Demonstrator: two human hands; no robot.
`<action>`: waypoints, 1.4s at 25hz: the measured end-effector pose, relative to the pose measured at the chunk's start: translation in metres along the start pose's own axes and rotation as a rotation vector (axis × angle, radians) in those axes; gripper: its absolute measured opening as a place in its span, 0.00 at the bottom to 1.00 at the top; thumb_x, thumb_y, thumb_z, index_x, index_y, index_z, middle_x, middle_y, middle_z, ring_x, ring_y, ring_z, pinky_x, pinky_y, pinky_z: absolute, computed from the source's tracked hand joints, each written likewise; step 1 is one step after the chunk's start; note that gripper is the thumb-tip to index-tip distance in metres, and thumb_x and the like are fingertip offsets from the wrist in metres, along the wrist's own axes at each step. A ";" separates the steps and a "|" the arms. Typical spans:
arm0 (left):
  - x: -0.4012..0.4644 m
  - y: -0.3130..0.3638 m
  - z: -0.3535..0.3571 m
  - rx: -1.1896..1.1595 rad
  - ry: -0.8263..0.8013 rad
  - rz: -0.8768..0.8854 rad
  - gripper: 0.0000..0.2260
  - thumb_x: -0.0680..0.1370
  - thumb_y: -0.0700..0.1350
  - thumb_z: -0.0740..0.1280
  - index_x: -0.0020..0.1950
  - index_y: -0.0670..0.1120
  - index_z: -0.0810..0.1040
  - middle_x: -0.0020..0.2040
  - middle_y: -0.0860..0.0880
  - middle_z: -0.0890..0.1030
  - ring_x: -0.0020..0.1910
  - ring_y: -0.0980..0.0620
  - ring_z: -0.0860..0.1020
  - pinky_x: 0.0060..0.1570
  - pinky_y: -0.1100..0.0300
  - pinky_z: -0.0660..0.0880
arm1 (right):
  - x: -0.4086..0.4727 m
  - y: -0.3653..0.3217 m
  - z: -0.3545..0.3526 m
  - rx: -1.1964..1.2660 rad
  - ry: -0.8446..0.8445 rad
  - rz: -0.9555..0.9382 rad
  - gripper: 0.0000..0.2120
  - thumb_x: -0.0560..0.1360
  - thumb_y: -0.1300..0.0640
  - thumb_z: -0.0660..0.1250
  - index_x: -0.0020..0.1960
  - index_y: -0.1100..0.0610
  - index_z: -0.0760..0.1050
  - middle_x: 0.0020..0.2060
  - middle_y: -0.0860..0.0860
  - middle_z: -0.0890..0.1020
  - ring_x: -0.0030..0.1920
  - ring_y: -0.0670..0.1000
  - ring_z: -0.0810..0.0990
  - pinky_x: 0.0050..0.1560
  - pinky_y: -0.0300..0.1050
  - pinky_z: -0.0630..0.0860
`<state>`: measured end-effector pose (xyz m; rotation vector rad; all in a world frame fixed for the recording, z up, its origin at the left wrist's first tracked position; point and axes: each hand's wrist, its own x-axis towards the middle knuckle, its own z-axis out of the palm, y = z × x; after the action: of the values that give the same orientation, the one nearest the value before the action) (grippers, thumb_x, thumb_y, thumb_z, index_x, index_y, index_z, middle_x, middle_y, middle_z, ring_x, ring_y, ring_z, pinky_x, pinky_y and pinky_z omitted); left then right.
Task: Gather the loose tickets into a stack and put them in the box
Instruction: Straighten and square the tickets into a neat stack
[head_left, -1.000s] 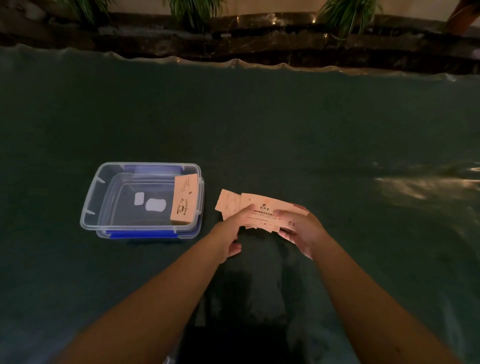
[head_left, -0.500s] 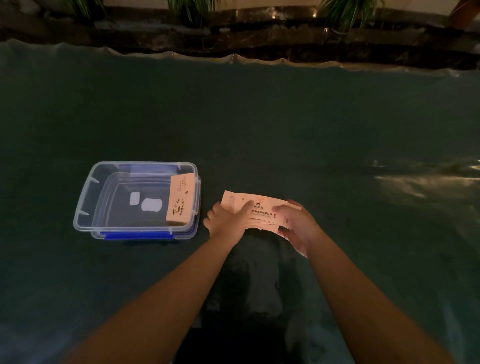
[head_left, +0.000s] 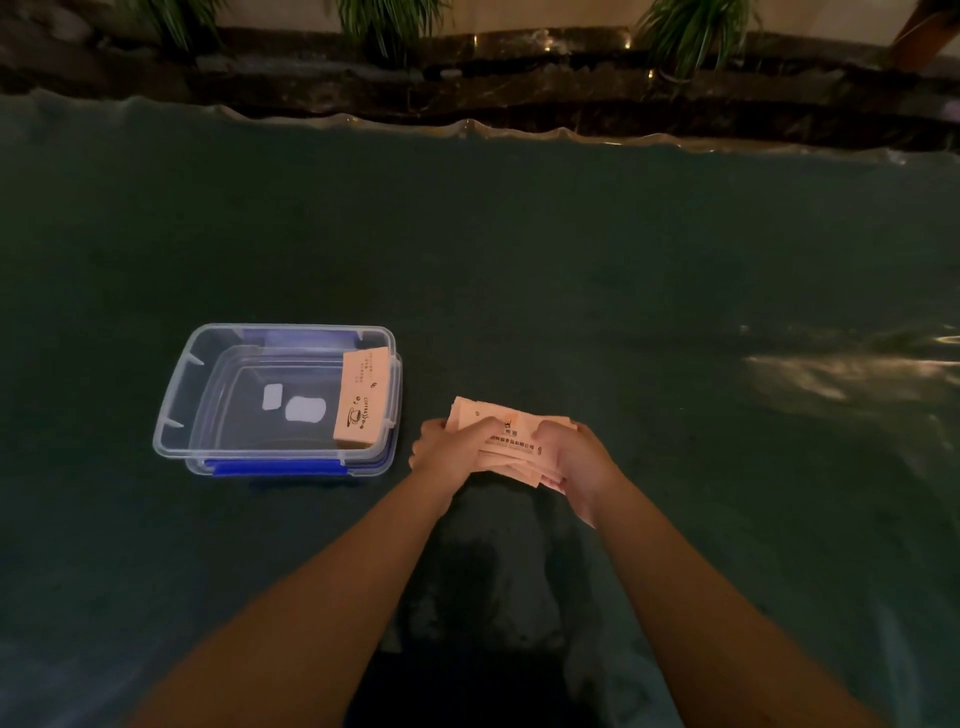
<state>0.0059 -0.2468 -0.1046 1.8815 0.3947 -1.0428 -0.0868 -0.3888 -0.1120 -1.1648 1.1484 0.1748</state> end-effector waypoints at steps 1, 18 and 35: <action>0.001 -0.004 -0.002 -0.055 -0.025 0.013 0.42 0.67 0.58 0.78 0.76 0.49 0.65 0.60 0.47 0.81 0.59 0.47 0.80 0.64 0.44 0.76 | -0.004 0.006 -0.003 0.036 -0.045 0.009 0.22 0.77 0.58 0.71 0.71 0.55 0.74 0.57 0.56 0.87 0.57 0.58 0.86 0.62 0.58 0.83; -0.039 -0.034 0.000 -0.470 -0.345 0.123 0.25 0.71 0.43 0.79 0.67 0.44 0.78 0.57 0.42 0.87 0.56 0.42 0.85 0.53 0.45 0.81 | -0.060 0.071 0.006 0.415 -0.277 -0.097 0.36 0.69 0.61 0.79 0.75 0.54 0.72 0.64 0.57 0.86 0.63 0.58 0.87 0.56 0.54 0.85; -0.032 -0.028 -0.055 0.152 -0.439 0.597 0.39 0.64 0.38 0.78 0.66 0.65 0.68 0.60 0.61 0.81 0.60 0.60 0.81 0.52 0.57 0.83 | -0.058 0.018 0.021 -0.322 -0.335 -0.441 0.45 0.62 0.71 0.72 0.76 0.52 0.65 0.62 0.56 0.84 0.63 0.57 0.84 0.55 0.52 0.82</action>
<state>-0.0028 -0.1818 -0.0830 1.6729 -0.4869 -1.0406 -0.1126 -0.3395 -0.0795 -1.5772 0.5622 0.2100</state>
